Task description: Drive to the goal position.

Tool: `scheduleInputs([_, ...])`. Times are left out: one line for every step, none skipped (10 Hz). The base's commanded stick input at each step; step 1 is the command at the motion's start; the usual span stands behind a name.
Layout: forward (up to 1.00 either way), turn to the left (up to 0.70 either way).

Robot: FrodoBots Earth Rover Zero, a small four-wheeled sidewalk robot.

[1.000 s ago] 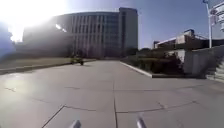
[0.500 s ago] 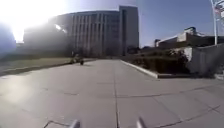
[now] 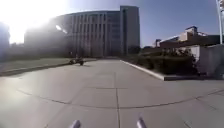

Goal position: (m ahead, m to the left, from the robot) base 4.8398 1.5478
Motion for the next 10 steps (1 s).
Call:
scheduleInputs([0.7,0.0])
scheduleInputs([0.7,0.0])
scheduleInputs([0.7,0.0])
scheduleInputs([0.7,0.0])
scheduleInputs([0.7,0.0])
scheduleInputs([0.7,-0.2])
scheduleInputs([0.7,-0.35])
scheduleInputs([0.7,-0.35])
scheduleInputs([0.7,-0.35])
scheduleInputs([0.7,-0.35])
